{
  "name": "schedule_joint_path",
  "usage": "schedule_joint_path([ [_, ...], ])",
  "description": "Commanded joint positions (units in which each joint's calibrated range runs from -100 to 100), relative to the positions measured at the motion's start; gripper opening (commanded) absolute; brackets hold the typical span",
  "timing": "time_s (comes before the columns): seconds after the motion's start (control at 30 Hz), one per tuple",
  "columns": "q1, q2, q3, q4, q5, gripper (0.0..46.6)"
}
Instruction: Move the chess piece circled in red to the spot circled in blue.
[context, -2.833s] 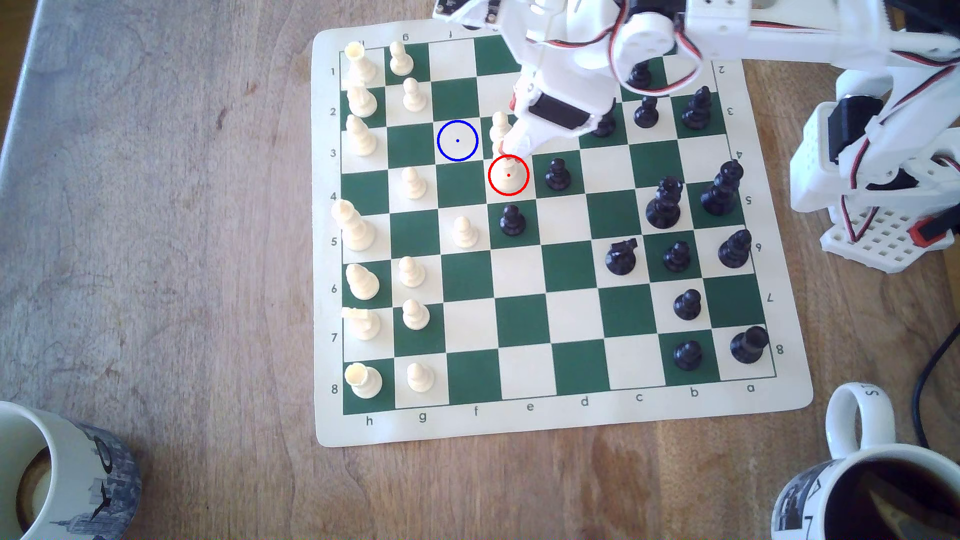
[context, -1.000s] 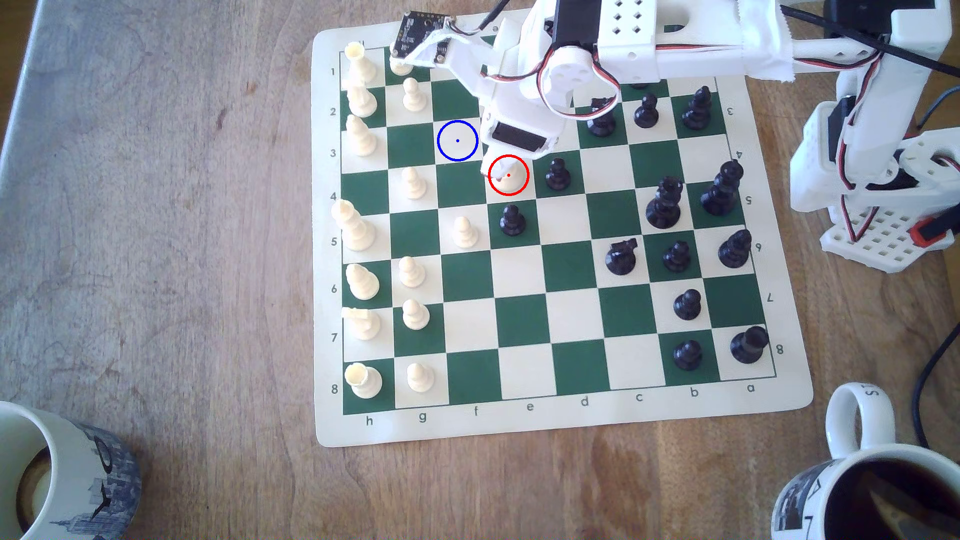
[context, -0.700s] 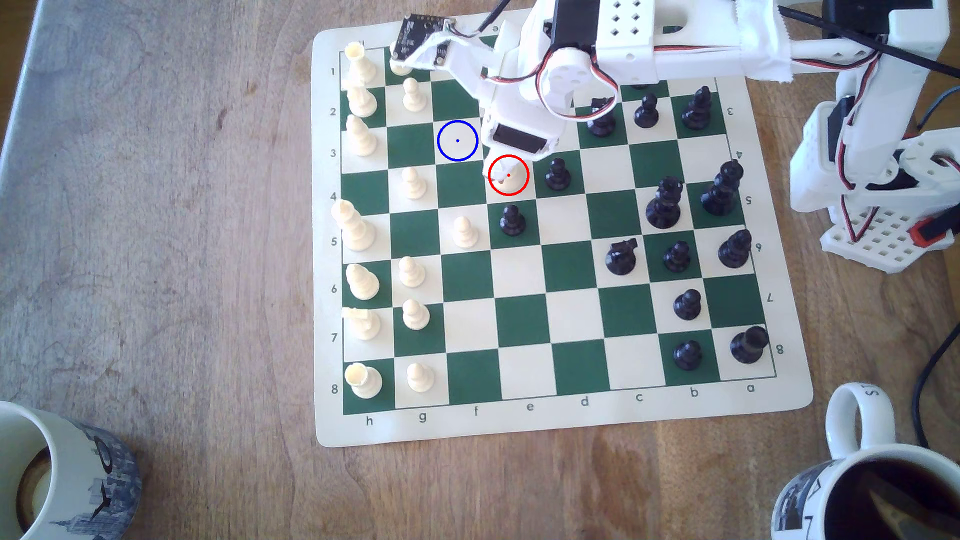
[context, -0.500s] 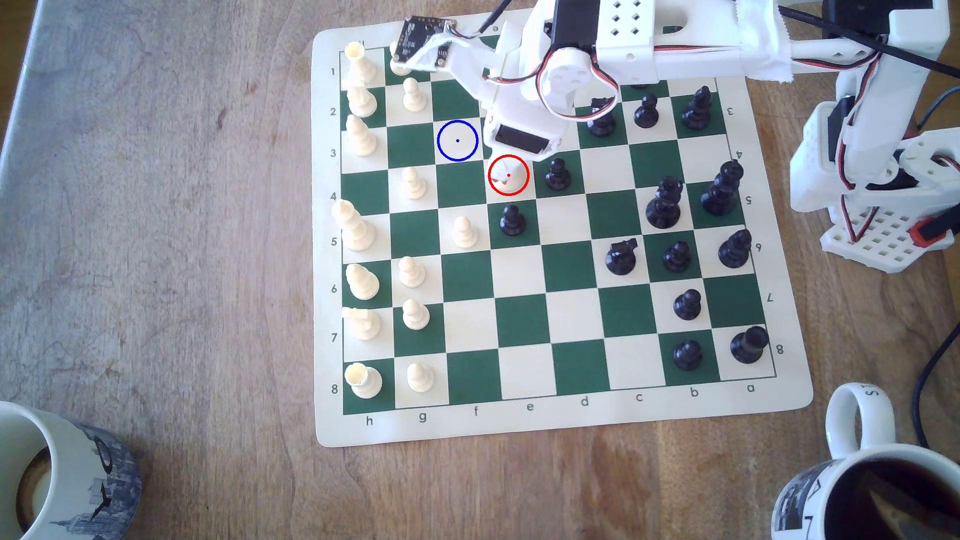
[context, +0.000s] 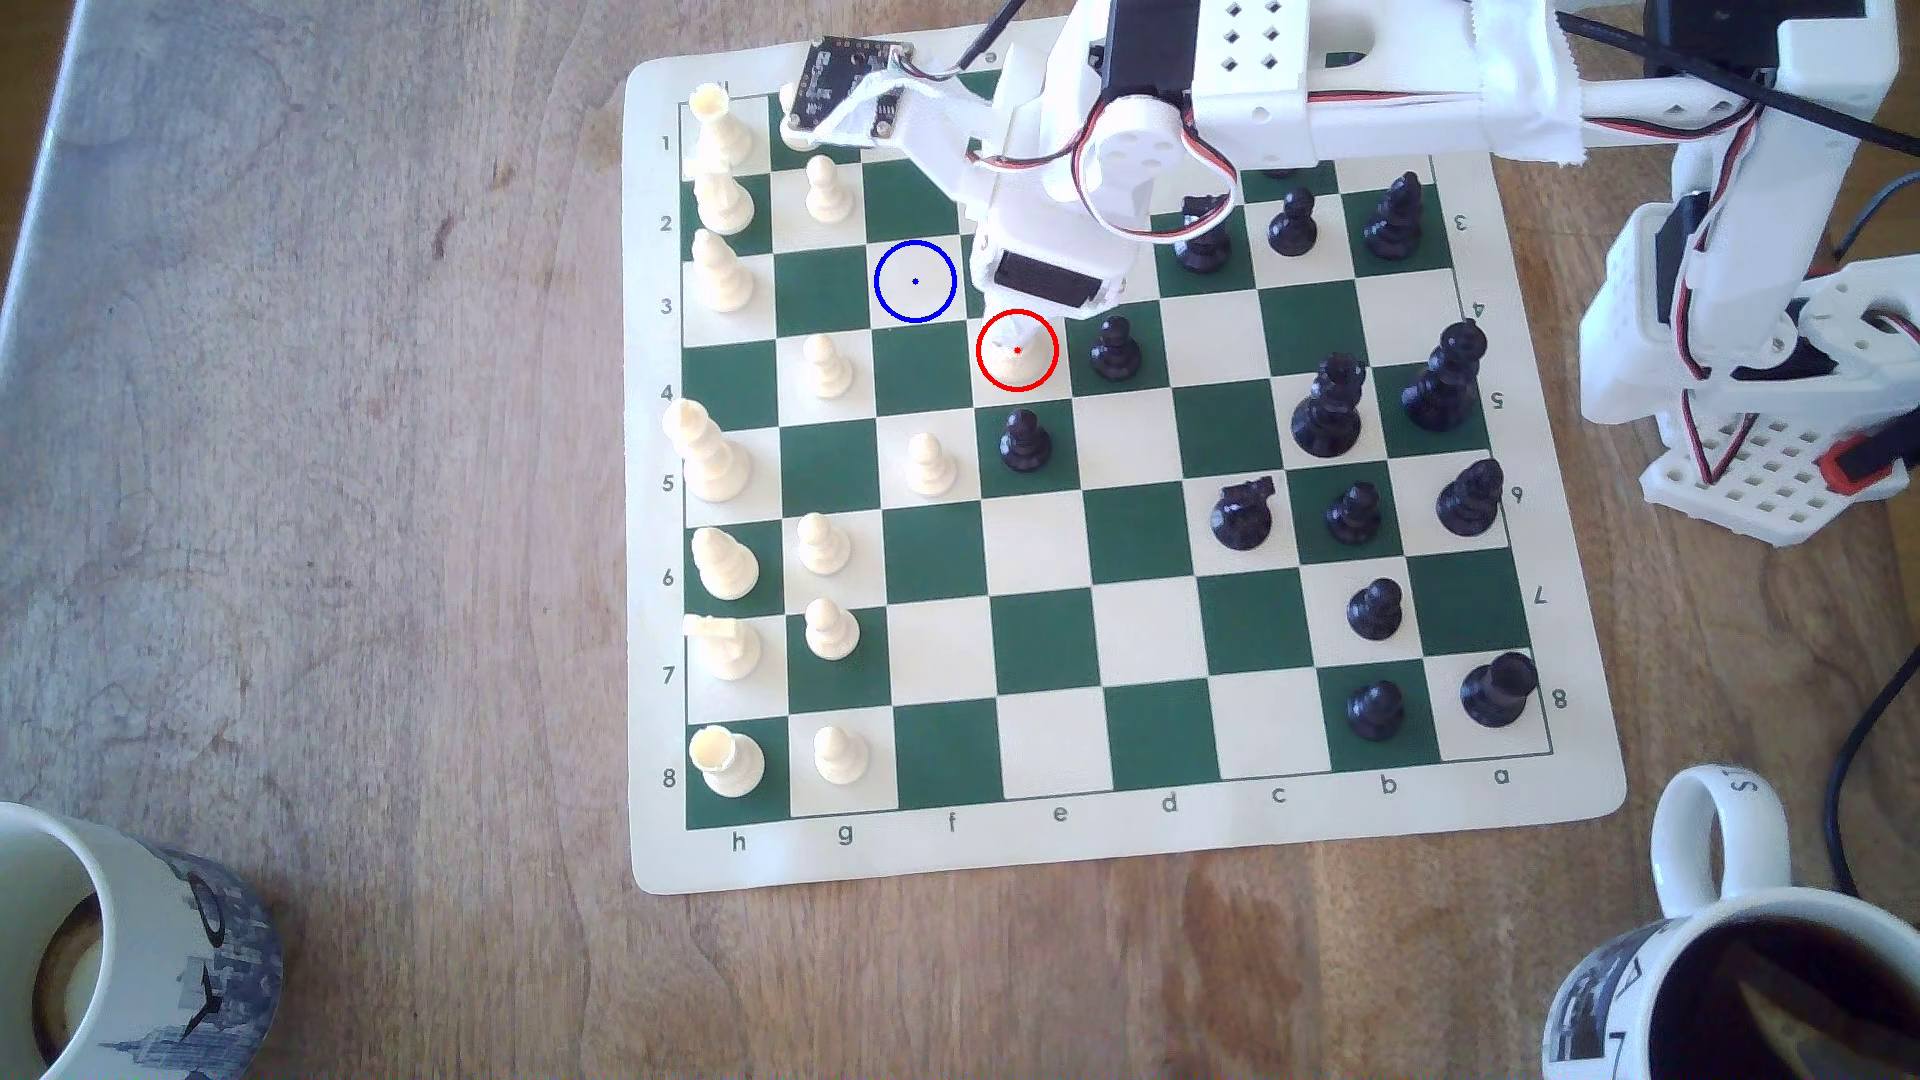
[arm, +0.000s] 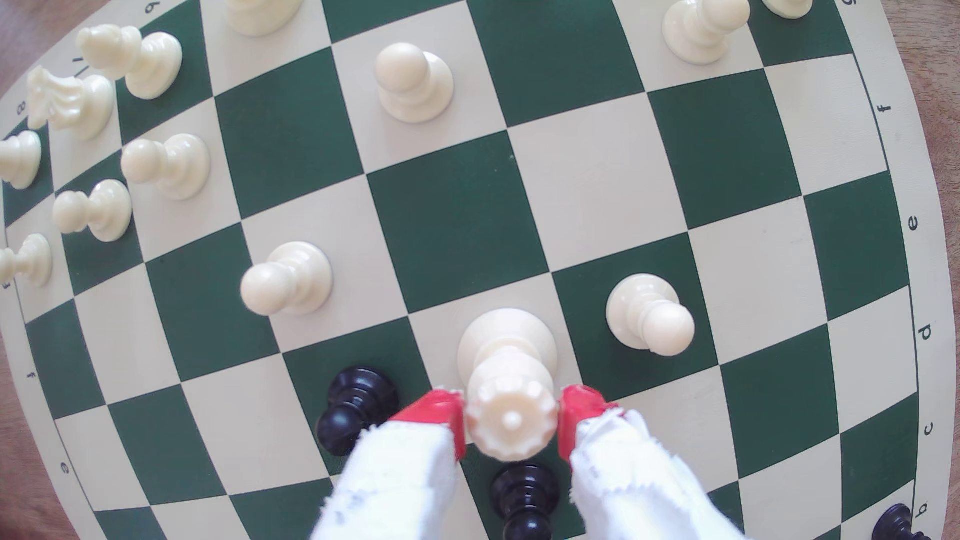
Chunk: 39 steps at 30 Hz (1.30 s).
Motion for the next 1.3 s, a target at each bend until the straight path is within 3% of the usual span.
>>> schedule_joint_path([
  [0.0,-0.31,-2.98,-5.0,-0.26,0.15,6.2],
  [0.23,-0.39,-5.18,-5.36,-0.26,-0.1,0.3],
  [0.67,0.55,-8.67,-14.88,5.23,-0.1,0.2],
  [1.27,4.15,8.74,-24.85,1.38,0.1,0.2],
])
